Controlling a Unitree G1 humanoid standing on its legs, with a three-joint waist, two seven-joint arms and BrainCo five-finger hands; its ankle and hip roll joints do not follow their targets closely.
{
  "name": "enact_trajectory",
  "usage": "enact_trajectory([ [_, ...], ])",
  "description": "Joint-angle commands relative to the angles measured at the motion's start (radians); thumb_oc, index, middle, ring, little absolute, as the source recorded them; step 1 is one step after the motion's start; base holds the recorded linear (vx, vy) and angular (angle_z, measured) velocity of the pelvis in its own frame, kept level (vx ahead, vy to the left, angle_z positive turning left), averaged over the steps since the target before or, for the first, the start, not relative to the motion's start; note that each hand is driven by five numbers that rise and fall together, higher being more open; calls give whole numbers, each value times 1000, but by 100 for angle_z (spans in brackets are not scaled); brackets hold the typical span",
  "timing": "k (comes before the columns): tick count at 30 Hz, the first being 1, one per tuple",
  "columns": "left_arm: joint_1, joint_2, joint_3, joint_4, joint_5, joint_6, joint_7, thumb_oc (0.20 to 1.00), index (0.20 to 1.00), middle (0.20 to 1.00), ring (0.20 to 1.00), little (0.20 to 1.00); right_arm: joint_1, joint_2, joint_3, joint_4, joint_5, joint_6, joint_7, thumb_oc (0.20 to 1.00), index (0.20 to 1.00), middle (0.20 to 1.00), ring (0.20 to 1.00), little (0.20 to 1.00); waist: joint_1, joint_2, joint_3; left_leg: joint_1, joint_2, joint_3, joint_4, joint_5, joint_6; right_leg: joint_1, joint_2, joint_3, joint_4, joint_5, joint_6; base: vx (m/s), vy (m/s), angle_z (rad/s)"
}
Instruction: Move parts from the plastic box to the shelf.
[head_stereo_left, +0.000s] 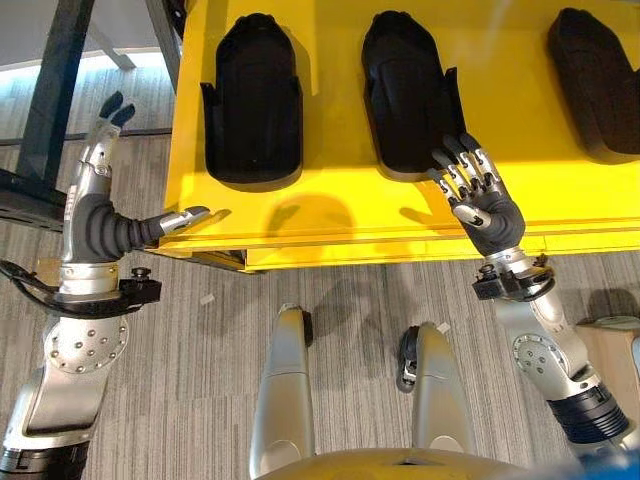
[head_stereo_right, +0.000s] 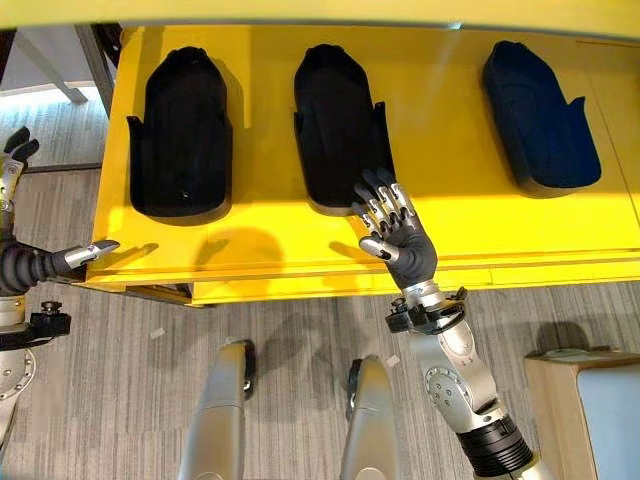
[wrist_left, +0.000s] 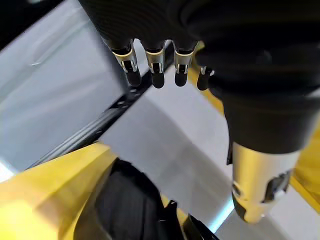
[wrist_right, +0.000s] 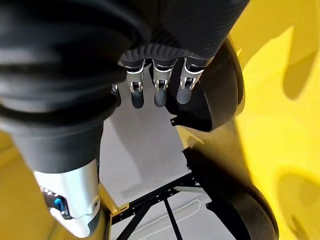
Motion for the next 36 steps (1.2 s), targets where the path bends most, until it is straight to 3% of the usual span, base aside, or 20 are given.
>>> enact_trajectory([
  [1, 52, 66, 13, -59, 58, -78, 54, 1000, 1000, 1000, 1000, 1000, 35, -34, 12, -63, 0, -78, 24, 1000, 1000, 1000, 1000, 1000, -1, -20, -106, -10, -13, -10, 5, 13, 45, -97, 39, -5, -56, 180, -44, -98, -9, 11],
  [2, 52, 66, 14, -60, 58, -78, 54, 1000, 1000, 1000, 1000, 1000, 36, -34, 12, -63, 0, -78, 24, 1000, 1000, 1000, 1000, 1000, -1, -21, -101, -20, -12, -5, 0, 39, 50, -105, 37, -9, -63, 203, -51, 73, -12, 7],
  [3, 55, 75, 9, -71, 74, -83, 54, 1000, 1000, 1000, 1000, 1000, 37, -38, 12, -65, -1, -80, 23, 1000, 1000, 1000, 1000, 1000, -2, -20, -105, -10, -13, -10, 5, 13, 45, -97, 39, -5, -56, 181, -43, -4, -3, 5],
  [7, 56, 115, -36, -84, 126, -106, 62, 1000, 1000, 1000, 1000, 1000, 48, -50, 3, -72, 1, -95, 19, 1000, 1000, 1000, 1000, 1000, -8, -24, -101, -12, -13, -11, 6, 15, 44, -97, 38, -5, -55, 180, -42, 19, -2, 1],
  [10, 39, 153, -122, -75, 145, -110, 30, 1000, 1000, 1000, 1000, 1000, 55, -53, 1, -65, -6, -105, 9, 1000, 1000, 1000, 1000, 1000, -13, -24, -98, -11, -12, -11, 3, 18, 44, -97, 38, -7, -55, 182, -39, -28, 1, 0],
  [11, 34, 157, -146, -70, 149, -107, 19, 1000, 1000, 1000, 1000, 1000, 53, -54, 5, -64, -10, -106, 6, 1000, 1000, 1000, 1000, 1000, -15, -25, -92, -21, -11, -5, -1, 44, 48, -105, 35, -11, -61, 205, -47, -82, 2, -1],
  [21, -51, 206, -412, 28, 217, -117, -56, 1000, 1000, 1000, 1000, 1000, 50, -65, 11, -49, -28, -129, -13, 1000, 1000, 1000, 1000, 1000, -29, -26, -84, -17, -8, -2, 2, 45, 48, -102, 41, -8, -60, 205, -45, -9, 0, 0],
  [36, -26, 202, -456, 66, 212, -107, -114, 1000, 1000, 1000, 1000, 1000, 38, -59, 4, -43, -35, -131, -27, 1000, 1000, 1000, 1000, 1000, -31, -25, -83, -18, -6, -1, 3, 42, 51, -105, 44, -9, -65, 205, -44, 0, 0, 0],
])
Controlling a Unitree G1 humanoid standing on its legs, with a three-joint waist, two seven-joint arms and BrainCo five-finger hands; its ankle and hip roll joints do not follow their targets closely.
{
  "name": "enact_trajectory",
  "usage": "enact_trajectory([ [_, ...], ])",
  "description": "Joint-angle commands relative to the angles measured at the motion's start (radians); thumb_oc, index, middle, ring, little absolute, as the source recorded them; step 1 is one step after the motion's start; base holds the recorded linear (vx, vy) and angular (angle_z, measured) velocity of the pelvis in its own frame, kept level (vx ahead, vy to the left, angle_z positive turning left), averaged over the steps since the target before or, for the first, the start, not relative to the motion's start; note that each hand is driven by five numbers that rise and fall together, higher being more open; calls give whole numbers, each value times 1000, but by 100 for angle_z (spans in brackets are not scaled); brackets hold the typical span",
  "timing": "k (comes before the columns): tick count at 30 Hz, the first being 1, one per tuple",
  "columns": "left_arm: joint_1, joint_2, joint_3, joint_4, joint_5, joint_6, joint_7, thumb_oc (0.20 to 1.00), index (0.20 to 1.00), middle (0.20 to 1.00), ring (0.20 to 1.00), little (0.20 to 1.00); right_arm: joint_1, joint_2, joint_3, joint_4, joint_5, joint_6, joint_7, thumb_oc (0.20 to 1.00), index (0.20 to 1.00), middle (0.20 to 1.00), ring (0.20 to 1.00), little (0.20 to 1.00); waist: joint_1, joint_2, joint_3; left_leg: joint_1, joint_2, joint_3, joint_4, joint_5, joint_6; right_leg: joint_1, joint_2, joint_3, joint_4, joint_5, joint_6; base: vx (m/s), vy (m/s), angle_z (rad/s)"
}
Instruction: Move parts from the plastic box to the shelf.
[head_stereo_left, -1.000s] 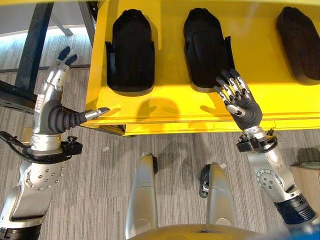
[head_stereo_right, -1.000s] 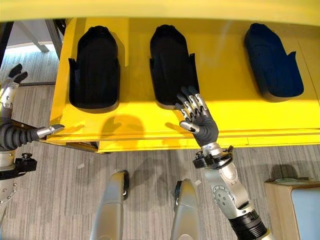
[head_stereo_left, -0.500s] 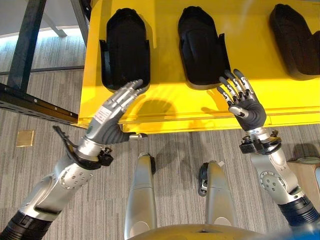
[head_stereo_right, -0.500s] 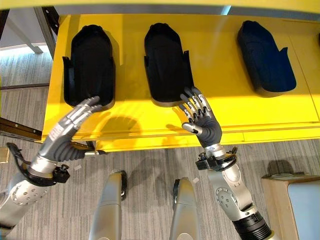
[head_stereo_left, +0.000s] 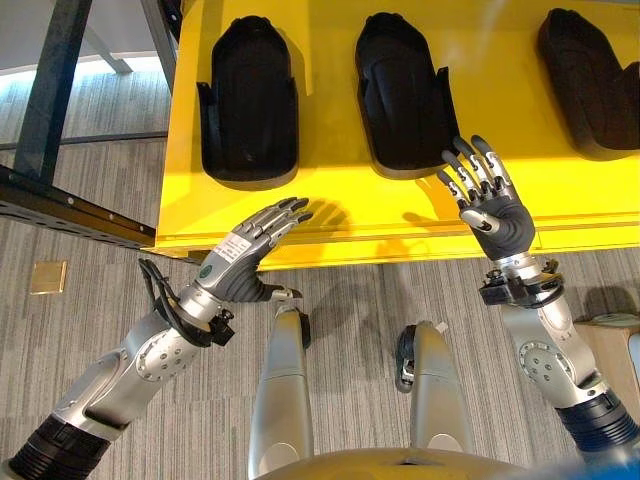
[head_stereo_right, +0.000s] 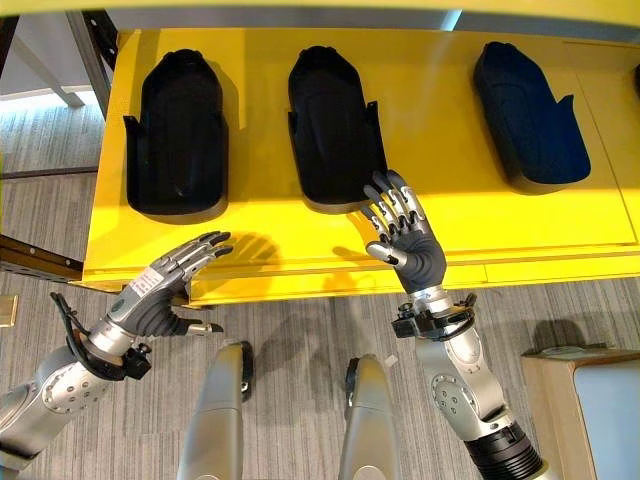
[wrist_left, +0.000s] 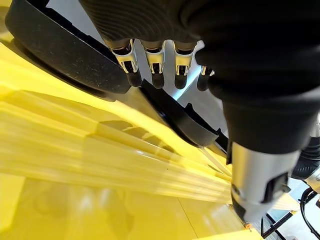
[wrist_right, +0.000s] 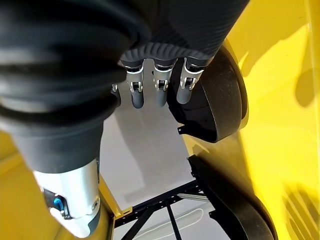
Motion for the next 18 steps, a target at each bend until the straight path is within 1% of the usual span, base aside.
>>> enact_trajectory([
  [1, 32, 19, 17, -22, 18, -27, -1, 1000, 1000, 1000, 1000, 1000, 6, -22, 3, -31, -25, -74, 1, 1000, 1000, 1000, 1000, 1000, 2, -17, -79, -7, -3, 10, -9, 24, 63, -96, 42, -11, -81, 196, -52, 0, 0, 0],
  [8, 56, 24, 54, -18, 44, -27, 18, 1000, 1000, 1000, 1000, 1000, 8, -21, -7, -33, -24, -77, -4, 1000, 1000, 1000, 1000, 1000, 3, -16, -78, -9, -4, 11, -4, 21, 65, -97, 42, -8, -76, 190, -52, 0, 0, 0],
  [18, 60, 36, 113, 10, 129, -23, 75, 1000, 1000, 1000, 1000, 1000, 19, -20, -17, -31, -24, -73, -2, 1000, 1000, 1000, 1000, 1000, 7, -12, -79, -6, -7, 14, -2, 16, 67, -97, 41, -6, -72, 187, -53, 0, 0, 0],
])
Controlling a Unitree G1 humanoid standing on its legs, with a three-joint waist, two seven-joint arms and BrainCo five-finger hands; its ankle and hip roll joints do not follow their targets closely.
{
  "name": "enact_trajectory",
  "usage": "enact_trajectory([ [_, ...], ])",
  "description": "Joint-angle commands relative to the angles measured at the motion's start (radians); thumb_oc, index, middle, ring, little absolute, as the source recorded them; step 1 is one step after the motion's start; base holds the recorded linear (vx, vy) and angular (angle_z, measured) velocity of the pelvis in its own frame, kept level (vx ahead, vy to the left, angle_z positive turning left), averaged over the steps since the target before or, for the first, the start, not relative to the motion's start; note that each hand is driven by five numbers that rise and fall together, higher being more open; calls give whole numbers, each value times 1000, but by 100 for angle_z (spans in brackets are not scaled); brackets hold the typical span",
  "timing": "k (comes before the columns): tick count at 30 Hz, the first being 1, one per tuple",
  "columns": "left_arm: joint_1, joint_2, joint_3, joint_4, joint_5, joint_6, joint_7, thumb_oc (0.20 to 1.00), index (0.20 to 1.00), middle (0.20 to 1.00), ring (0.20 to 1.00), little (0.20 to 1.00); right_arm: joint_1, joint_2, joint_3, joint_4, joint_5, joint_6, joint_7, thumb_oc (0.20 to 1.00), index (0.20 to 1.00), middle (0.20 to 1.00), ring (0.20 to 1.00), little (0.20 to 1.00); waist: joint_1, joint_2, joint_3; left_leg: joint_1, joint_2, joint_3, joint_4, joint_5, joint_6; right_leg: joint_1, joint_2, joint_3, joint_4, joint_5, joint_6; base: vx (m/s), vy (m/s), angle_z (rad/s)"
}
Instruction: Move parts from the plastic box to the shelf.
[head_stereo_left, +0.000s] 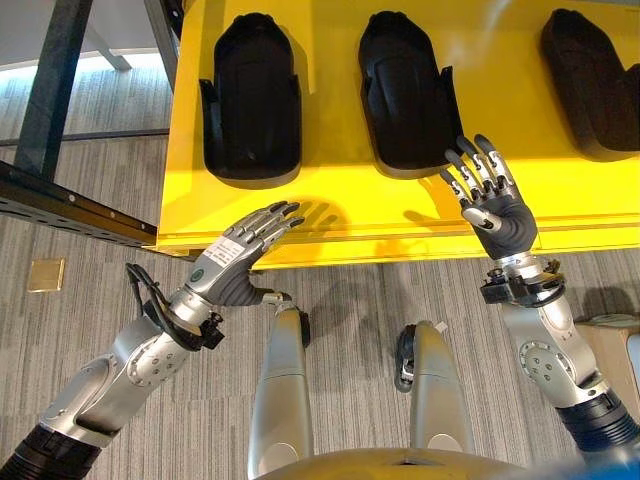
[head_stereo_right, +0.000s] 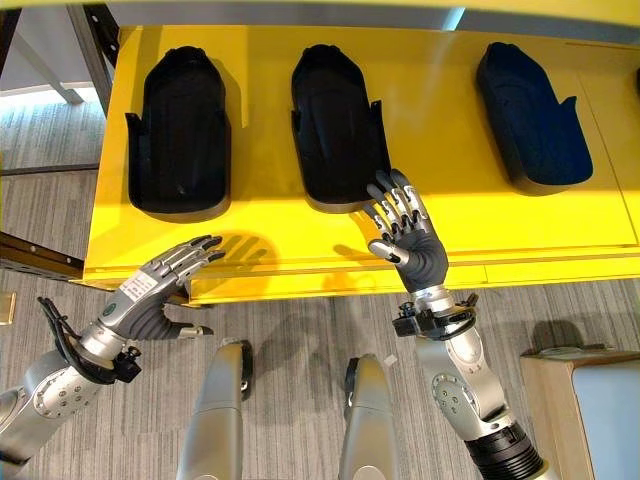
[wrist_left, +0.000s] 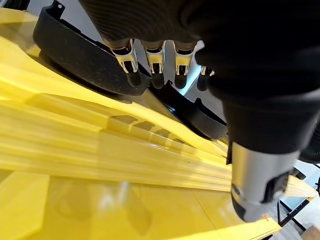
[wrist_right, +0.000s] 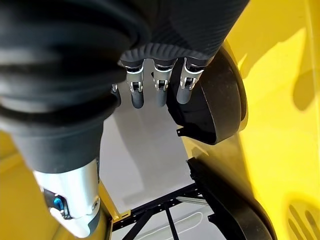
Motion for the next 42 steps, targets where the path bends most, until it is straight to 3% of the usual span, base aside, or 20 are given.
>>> enact_trajectory([
  [1, 18, 35, 39, -4, 33, -22, 60, 1000, 1000, 1000, 1000, 1000, 19, -20, -12, -30, -25, -70, 11, 1000, 1000, 1000, 1000, 1000, 4, -9, -81, 0, -7, 13, -11, 20, 62, -96, 41, -6, -71, 186, -55, 0, 0, 0],
  [10, 8, 27, 72, 47, 90, -10, 95, 1000, 1000, 1000, 1000, 1000, 27, -18, -15, -25, -18, -60, 19, 1000, 1000, 1000, 1000, 1000, 5, -6, -84, -4, -7, 13, -6, 20, 60, -100, 42, -3, -66, 185, -58, 0, 0, 0],
  [33, -72, -14, -6, 201, 156, 27, 104, 1000, 1000, 1000, 1000, 1000, 22, -4, -21, -16, -13, -57, 18, 1000, 1000, 1000, 1000, 1000, -4, -8, -85, -6, -2, 18, 3, 21, 57, -103, 45, 0, -58, 180, -63, 0, 0, 0],
  [35, -76, -17, -5, 204, 159, 29, 109, 1000, 1000, 1000, 1000, 1000, 22, -4, -21, -16, -13, -57, 18, 1000, 1000, 1000, 1000, 1000, -4, -7, -90, 4, -2, 13, 10, -7, 52, -95, 48, 5, -49, 155, -56, 40, -1, 0],
  [36, -84, -21, 2, 206, 164, 32, 116, 1000, 1000, 1000, 1000, 1000, 23, -1, -23, -17, -10, -55, 18, 1000, 1000, 1000, 1000, 1000, -4, -9, -86, -5, 0, 19, 5, 18, 57, -105, 47, 0, -55, 178, -63, 0, 0, 0],
  [38, -88, -23, 6, 205, 169, 33, 120, 1000, 1000, 1000, 1000, 1000, 24, -1, -25, -17, -10, -55, 17, 1000, 1000, 1000, 1000, 1000, -4, -8, -92, 5, -1, 15, 8, -7, 52, -97, 50, 5, -49, 156, -55, -5, 3, -6],
  [40, -113, -38, 12, 216, 175, 41, 135, 1000, 1000, 1000, 1000, 1000, 26, 4, -27, -14, -10, -50, 18, 1000, 1000, 1000, 1000, 1000, -8, -10, -90, -7, 0, 19, 5, 19, 58, -108, 48, 3, -55, 179, -63, -5, 11, -8],
  [42, -119, -42, 12, 220, 176, 44, 138, 1000, 1000, 1000, 1000, 1000, 26, 4, -26, -12, -10, -48, 17, 1000, 1000, 1000, 1000, 1000, -8, -9, -96, 4, 1, 15, 10, -7, 53, -101, 51, 7, -48, 157, -56, 82, 5, -3],
])
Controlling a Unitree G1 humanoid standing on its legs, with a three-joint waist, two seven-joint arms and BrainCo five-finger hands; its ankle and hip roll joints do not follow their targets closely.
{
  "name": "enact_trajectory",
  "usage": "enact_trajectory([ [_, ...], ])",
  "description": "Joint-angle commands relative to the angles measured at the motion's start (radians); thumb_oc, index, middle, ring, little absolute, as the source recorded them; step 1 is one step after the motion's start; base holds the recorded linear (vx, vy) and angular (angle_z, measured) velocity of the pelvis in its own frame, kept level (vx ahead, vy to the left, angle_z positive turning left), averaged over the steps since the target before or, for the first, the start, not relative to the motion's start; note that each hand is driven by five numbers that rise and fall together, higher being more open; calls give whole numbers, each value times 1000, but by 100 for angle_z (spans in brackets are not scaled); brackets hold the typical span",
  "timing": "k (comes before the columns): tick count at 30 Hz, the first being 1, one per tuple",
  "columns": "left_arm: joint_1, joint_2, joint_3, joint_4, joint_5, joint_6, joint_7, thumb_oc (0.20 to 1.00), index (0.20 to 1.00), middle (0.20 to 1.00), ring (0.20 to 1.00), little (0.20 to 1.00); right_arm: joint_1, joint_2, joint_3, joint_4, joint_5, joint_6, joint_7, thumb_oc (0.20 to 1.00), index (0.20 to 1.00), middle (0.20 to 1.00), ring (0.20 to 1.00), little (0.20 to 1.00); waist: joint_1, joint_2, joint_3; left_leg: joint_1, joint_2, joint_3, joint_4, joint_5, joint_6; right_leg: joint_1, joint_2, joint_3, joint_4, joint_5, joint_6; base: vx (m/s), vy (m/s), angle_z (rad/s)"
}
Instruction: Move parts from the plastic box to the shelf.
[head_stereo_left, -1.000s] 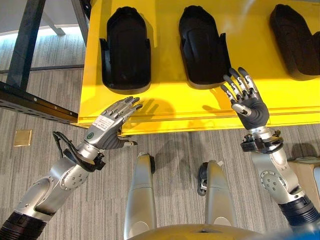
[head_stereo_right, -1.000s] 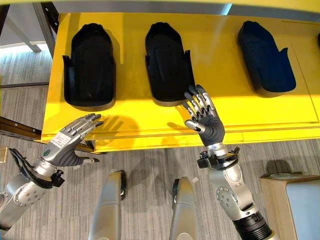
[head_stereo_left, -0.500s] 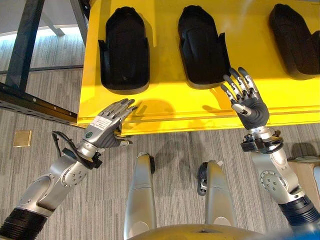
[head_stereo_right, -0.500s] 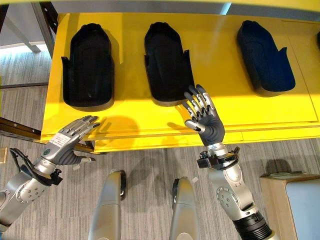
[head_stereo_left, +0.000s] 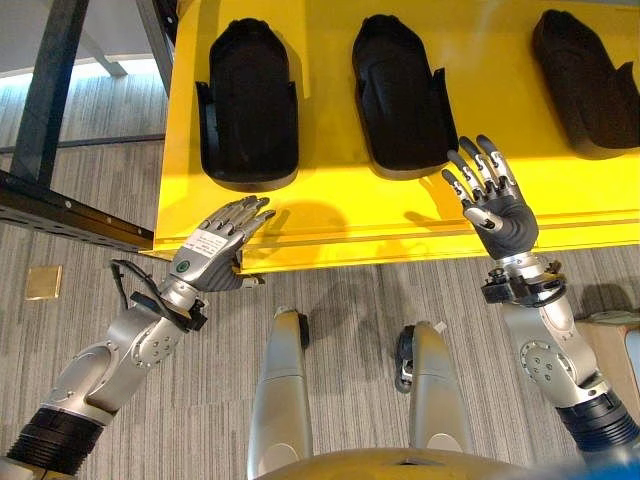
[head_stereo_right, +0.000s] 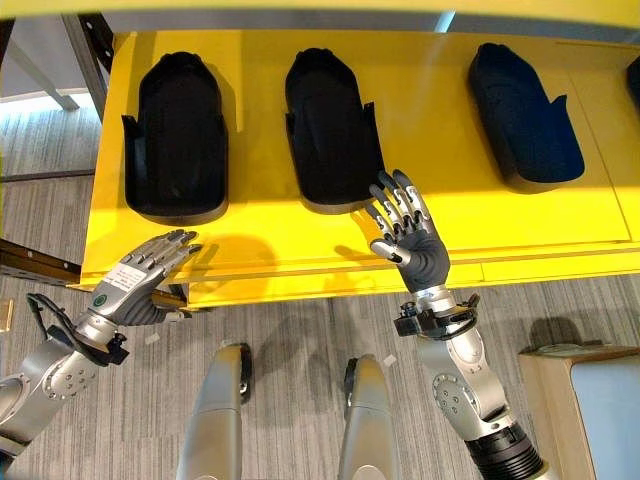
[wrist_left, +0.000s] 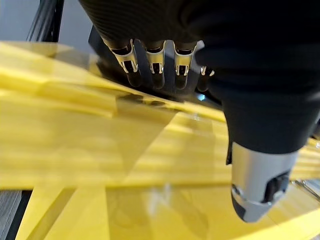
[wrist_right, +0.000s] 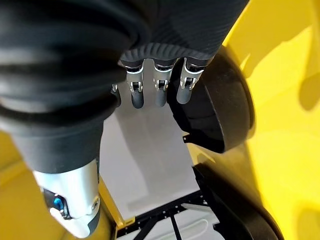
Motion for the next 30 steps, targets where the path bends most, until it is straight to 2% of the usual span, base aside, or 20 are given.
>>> enact_trajectory([
  [1, -15, -7, 17, 21, 16, 2, 51, 1000, 1000, 1000, 1000, 1000, 22, -7, -8, -27, -10, -50, 16, 1000, 1000, 1000, 1000, 1000, -2, -7, -83, 6, -2, 3, 1, 3, 53, -86, 49, -9, -53, 155, -60, -80, 10, -1],
  [2, -20, -10, 16, 27, 18, 5, 57, 1000, 1000, 1000, 1000, 1000, 21, -6, -6, -27, -11, -50, 15, 1000, 1000, 1000, 1000, 1000, -2, -8, -79, -4, -1, 8, -4, 29, 58, -94, 46, -14, -61, 178, -68, -80, 10, -2],
  [5, -36, -17, 20, 40, 28, 13, 68, 1000, 1000, 1000, 1000, 1000, 21, -3, -5, -27, -10, -47, 16, 1000, 1000, 1000, 1000, 1000, -3, -8, -81, -4, 1, 10, -3, 28, 58, -96, 47, -13, -61, 178, -68, 3, 8, -4],
  [7, -49, -29, 25, 54, 33, 20, 81, 1000, 1000, 1000, 1000, 1000, 24, -3, -7, -26, -11, -44, 18, 1000, 1000, 1000, 1000, 1000, -5, -7, -87, 7, 0, 7, 4, -2, 53, -87, 50, -8, -51, 151, -62, 52, 9, -5],
  [8, -51, -29, 24, 54, 34, 20, 82, 1000, 1000, 1000, 1000, 1000, 24, -4, -8, -27, -11, -45, 18, 1000, 1000, 1000, 1000, 1000, -5, -8, -82, -5, 0, 11, -3, 27, 58, -97, 47, -12, -60, 177, -70, 12, 7, -7],
  [9, -56, -30, 24, 59, 35, 22, 85, 1000, 1000, 1000, 1000, 1000, 25, -4, -8, -26, -10, -43, 19, 1000, 1000, 1000, 1000, 1000, -5, -7, -87, 6, 0, 7, 4, -2, 53, -89, 49, -7, -50, 152, -62, 5, 3, -7],
  [30, -180, -67, -15, 145, 65, 66, 138, 1000, 1000, 1000, 1000, 1000, 11, 6, 7, -21, -1, -33, 18, 1000, 1000, 1000, 1000, 1000, -17, -10, -95, 0, 5, 9, 14, -5, 53, -97, 55, 2, -42, 148, -65, 5, 1, -1],
])
